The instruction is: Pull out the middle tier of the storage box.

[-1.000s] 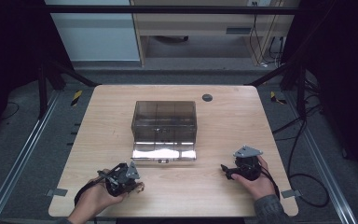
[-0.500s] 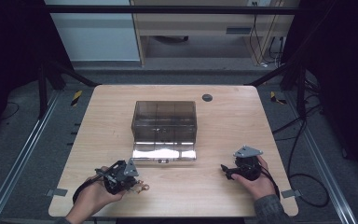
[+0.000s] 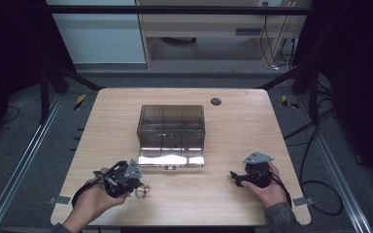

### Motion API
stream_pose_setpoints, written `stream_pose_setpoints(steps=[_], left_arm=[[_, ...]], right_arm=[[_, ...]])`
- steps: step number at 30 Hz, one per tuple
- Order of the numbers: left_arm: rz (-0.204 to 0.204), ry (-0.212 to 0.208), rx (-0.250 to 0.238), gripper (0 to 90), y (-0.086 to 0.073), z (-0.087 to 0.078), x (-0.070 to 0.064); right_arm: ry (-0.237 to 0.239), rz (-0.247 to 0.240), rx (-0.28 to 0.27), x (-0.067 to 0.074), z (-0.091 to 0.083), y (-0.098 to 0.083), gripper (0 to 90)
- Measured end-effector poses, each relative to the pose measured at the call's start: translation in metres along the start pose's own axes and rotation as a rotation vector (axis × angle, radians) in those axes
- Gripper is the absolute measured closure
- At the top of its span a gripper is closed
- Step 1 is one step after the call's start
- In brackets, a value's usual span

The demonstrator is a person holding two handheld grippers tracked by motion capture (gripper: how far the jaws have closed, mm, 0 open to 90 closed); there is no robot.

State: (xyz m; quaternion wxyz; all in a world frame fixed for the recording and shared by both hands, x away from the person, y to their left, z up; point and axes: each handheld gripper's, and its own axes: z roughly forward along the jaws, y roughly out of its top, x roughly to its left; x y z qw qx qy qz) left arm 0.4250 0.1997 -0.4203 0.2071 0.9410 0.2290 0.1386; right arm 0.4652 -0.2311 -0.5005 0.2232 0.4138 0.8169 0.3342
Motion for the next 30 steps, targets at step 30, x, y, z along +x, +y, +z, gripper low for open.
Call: stream_pose_setpoints(steps=[30], left_arm=[[0.031, 0.04, -0.106, 84.7, 0.046, -0.059, 0.006]], right_arm=[[-0.004, -0.005, 0.002, -0.002, 0.001, 0.0, 15.7]])
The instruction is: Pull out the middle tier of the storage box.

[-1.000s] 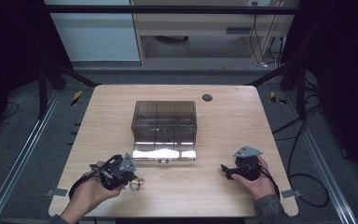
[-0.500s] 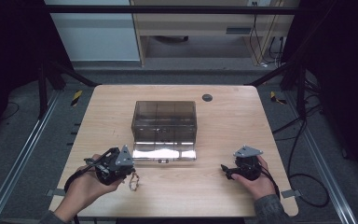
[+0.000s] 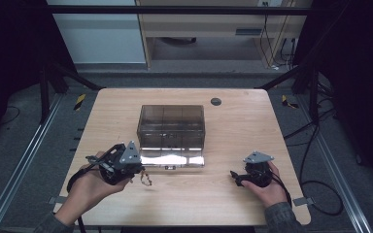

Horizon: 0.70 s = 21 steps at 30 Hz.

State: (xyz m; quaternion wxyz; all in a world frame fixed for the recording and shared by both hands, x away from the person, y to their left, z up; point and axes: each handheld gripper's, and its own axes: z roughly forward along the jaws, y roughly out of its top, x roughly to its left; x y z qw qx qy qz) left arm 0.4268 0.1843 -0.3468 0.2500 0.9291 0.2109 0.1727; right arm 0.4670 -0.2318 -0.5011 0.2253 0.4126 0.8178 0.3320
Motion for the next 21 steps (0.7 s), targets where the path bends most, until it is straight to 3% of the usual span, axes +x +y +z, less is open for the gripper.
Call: stream_pose_setpoints(steps=[7, 21], left_arm=[[-0.006, 0.005, -0.039, 84.6, 0.017, -0.004, 0.005], [-0.016, 0.007, -0.063, 84.6, 0.045, -0.009, 0.019]], right_arm=[[0.001, -0.005, 0.007, 0.001, 0.001, 0.0, 16.0], [0.001, 0.0, -0.004, 0.001, 0.0, 0.0, 15.7]])
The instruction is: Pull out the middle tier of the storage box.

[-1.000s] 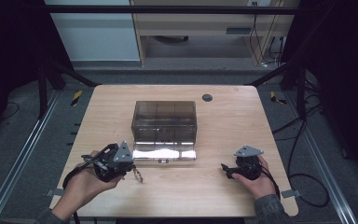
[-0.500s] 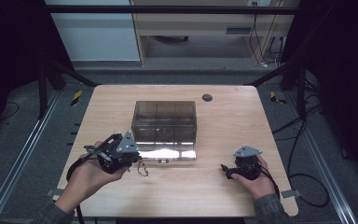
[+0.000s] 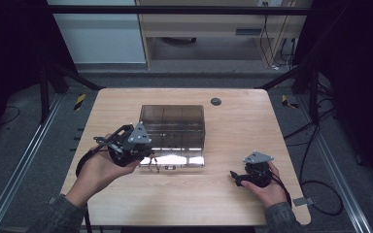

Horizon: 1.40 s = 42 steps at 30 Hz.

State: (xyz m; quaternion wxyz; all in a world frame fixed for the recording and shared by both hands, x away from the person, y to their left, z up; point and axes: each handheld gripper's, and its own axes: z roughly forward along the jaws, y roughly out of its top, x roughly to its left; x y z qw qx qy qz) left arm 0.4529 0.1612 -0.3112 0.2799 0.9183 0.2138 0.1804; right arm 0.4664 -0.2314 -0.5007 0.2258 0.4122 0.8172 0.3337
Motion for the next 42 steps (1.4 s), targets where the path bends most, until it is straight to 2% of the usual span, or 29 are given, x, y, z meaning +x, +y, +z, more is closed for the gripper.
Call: stream_pose_setpoints(steps=[11, 17, 25, 32, 37, 42], left_arm=[[0.008, -0.001, 0.019, 84.6, 0.013, 0.004, 0.008], [0.013, -0.005, 0.012, 84.6, 0.019, 0.003, 0.012], [0.029, -0.004, 0.025, 84.6, 0.03, 0.007, 0.015], [0.032, -0.01, 0.034, 84.6, 0.036, 0.02, 0.019], [0.044, -0.005, 0.046, 84.6, 0.037, 0.031, 0.022], [0.042, 0.004, 0.047, 84.6, 0.04, 0.038, 0.025]], right_arm=[[0.0, -0.001, -0.003, 0.004, 0.0, 0.001, 15.7], [0.003, -0.021, -0.003, 0.007, 0.001, 0.002, 15.8], [-0.001, -0.031, -0.004, 0.01, 0.0, 0.002, 15.7], [0.002, -0.041, 0.002, 0.009, 0.001, 0.002, 15.5], [0.009, -0.015, -0.004, 0.008, 0.0, 0.001, 15.2], [0.01, -0.02, -0.008, 0.006, -0.001, 0.001, 15.2]])
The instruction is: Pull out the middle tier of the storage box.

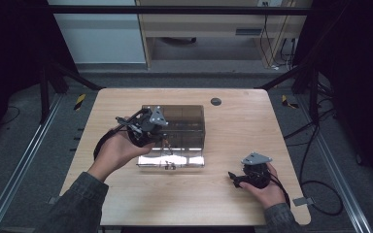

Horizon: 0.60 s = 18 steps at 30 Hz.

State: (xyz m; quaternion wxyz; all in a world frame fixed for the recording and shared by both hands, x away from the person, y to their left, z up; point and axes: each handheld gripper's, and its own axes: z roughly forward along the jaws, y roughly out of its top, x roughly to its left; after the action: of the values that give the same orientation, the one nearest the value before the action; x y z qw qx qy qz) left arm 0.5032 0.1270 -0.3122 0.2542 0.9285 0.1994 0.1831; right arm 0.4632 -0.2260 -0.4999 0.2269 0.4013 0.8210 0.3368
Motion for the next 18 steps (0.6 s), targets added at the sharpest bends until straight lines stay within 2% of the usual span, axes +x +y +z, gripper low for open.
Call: stream_pose_setpoints(steps=[10, 18], left_arm=[[0.01, -0.013, 0.043, 84.6, -0.002, 0.016, 0.001], [0.013, -0.034, 0.079, 84.5, -0.007, 0.041, -0.004]], right_arm=[[-0.002, 0.009, 0.006, -0.002, 0.0, -0.001, 15.2], [-0.001, 0.005, 0.006, -0.001, 0.001, -0.001, 15.2]])
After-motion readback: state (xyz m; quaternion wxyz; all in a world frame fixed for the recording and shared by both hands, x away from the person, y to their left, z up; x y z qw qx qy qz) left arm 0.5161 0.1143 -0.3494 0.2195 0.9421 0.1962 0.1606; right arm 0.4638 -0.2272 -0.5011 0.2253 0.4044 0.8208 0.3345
